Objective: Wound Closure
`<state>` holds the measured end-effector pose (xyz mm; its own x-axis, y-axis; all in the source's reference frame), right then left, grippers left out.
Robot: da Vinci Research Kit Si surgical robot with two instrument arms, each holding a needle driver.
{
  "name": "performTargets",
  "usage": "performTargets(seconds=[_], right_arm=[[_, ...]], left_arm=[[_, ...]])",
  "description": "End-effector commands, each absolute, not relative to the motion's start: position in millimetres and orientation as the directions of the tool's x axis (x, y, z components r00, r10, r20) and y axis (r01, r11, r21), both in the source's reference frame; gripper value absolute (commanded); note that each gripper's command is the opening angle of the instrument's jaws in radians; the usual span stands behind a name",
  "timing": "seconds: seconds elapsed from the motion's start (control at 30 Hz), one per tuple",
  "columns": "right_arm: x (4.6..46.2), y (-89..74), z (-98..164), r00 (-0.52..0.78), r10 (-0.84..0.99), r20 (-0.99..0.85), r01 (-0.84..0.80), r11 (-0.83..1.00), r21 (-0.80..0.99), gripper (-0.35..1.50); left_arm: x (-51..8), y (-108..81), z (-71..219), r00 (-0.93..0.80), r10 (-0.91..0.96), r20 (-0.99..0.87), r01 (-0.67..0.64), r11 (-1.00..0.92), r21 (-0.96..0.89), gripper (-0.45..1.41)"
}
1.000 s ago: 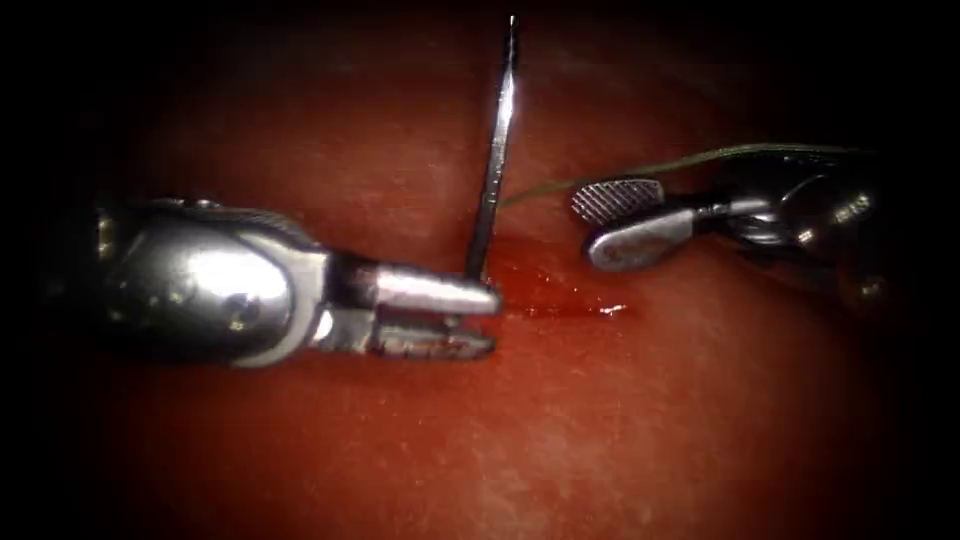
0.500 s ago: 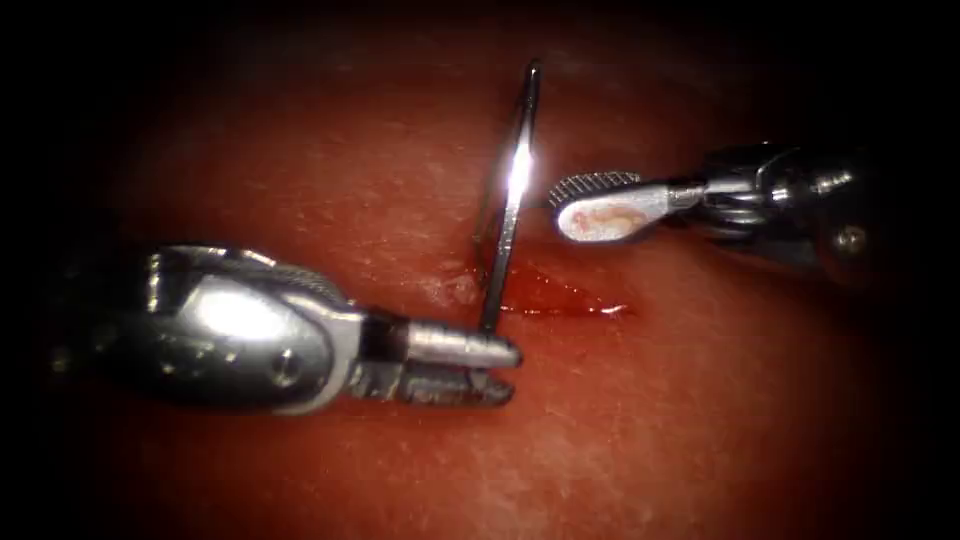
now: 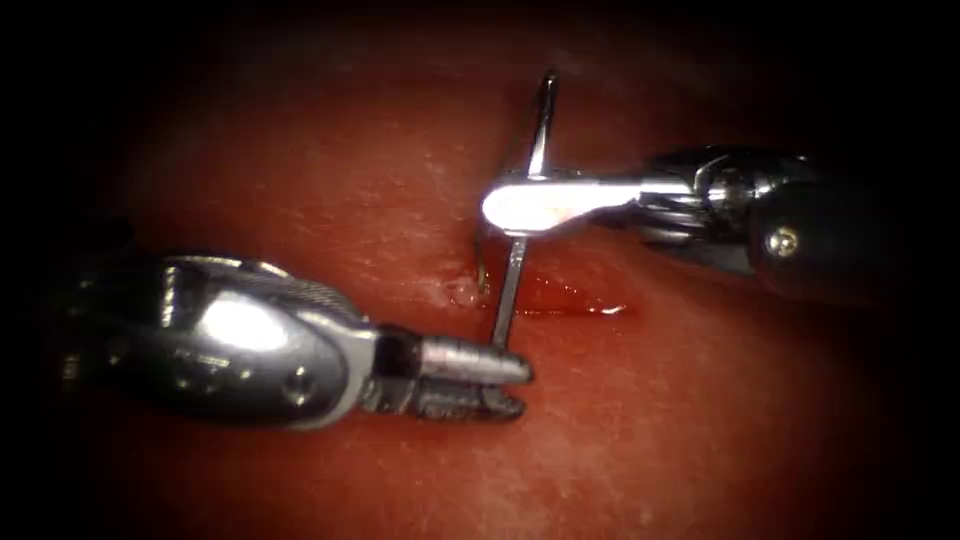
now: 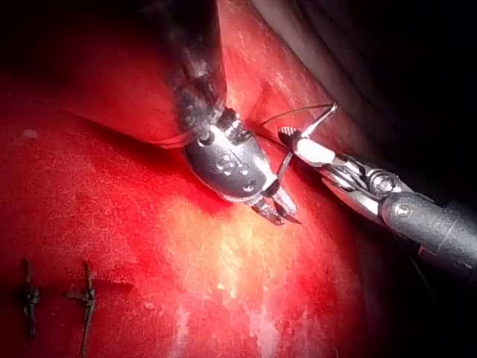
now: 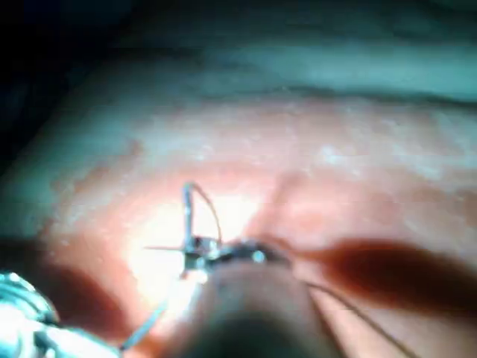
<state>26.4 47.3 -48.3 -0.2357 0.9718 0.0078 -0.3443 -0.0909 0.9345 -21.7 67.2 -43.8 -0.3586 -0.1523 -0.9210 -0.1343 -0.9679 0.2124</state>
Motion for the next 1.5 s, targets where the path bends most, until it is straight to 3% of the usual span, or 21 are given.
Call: performTargets(seconds=[0.03, 0.13, 0.23, 0.27, 0.3, 0.5, 0.6, 0.67, 0.77, 0.87, 1.23, 1.37, 1.43, 1.5], right_arm=[[27.0, 47.3, -47.9, -0.238, 0.971, 0.007, -0.354, -0.093, 0.931, 0.81], [27.1, 47.1, -48.1, -0.237, 0.971, 0.009, -0.375, -0.1, 0.922, 0.66], [27.3, 46.9, -48.5, -0.227, 0.974, 0.013, -0.394, -0.104, 0.913, 0.12], [27.3, 46.9, -48.6, -0.223, 0.975, 0.015, -0.401, -0.105, 0.91, -0.25], [27.3, 46.8, -48.6, -0.216, 0.976, 0.017, -0.406, -0.105, 0.908, -0.35], [27.3, 46.6, -48.4, -0.21, 0.978, 0.016, -0.416, -0.104, 0.903, -0.35], [27.0, 46.7, -48.4, -0.195, 0.981, -0.01, -0.424, -0.075, 0.902, -0.35], [26.5, 46.9, -48.3, -0.181, 0.983, -0.035, -0.42, -0.045, 0.906, -0.35], [26.0, 47.2, -48.1, -0.184, 0.982, -0.041, -0.405, -0.037, 0.914, -0.35], [25.4, 47.5, -47.9, -0.175, 0.982, -0.07, -0.404, -0.007, 0.915, -0.35], [24.7, 48.1, -47.2, -0.12, 0.921, -0.371, -0.321, 0.318, 0.892, -0.35], [24.1, 48.2, -47.2, -0.109, 0.89, -0.442, -0.285, 0.398, 0.872, -0.35], [23.7, 48.2, -47.2, -0.107, 0.864, -0.491, -0.24, 0.457, 0.856, -0.35], [23.6, 48.2, -47.4, -0.078, 0.816, -0.573, -0.23, 0.545, 0.807, -0.35]], left_arm=[[-22.2, 67.1, -43.2, -0.359, -0.149, -0.921, -0.135, -0.968, 0.21, -0.35], [-22.2, 67.1, -43.2, -0.36, -0.149, -0.921, -0.137, -0.968, 0.21, -0.35], [-22.1, 67.1, -43.2, -0.362, -0.148, -0.92, -0.138, -0.968, 0.21, -0.35], [-22.2, 67.1, -43.2, -0.362, -0.148, -0.92, -0.139, -0.968, 0.21, -0.35], [-22.2, 67.1, -43.2, -0.363, -0.148, -0.92, -0.139, -0.968, 0.21, -0.35], [-22.3, 67.0, -43.3, -0.367, -0.152, -0.918, -0.138, -0.967, 0.215, -0.35], [-22.7, 67.3, -43.3, -0.345, 0.001, -0.939, -0.188, -0.98, 0.068, 0.5], [-22.8, 67.9, -43.6, -0.297, 0.207, -0.932, -0.255, -0.958, -0.132, 0.69], [-22.6, 68.4, -44.2, -0.255, 0.38, -0.889, -0.282, -0.909, -0.308, 0.77], [-22.3, 68.7, -44.9, -0.252, 0.438, -0.863, -0.249, -0.891, -0.38, 0.78], [-18.2, 64.6, -46.1, -0.328, 0.532, -0.781, 0.144, -0.789, -0.598, 0.78], [-17.2, 65.4, -45.6, -0.35, 0.581, -0.735, 0.163, -0.735, -0.658, 0.78], [-17.2, 67.0, -44.4, -0.355, 0.614, -0.705, 0.095, -0.726, -0.681, 0.64], [-17.7, 68.7, -42.8, -0.353, 0.642, -0.681, 0.046, -0.715, -0.698, 0.29]])
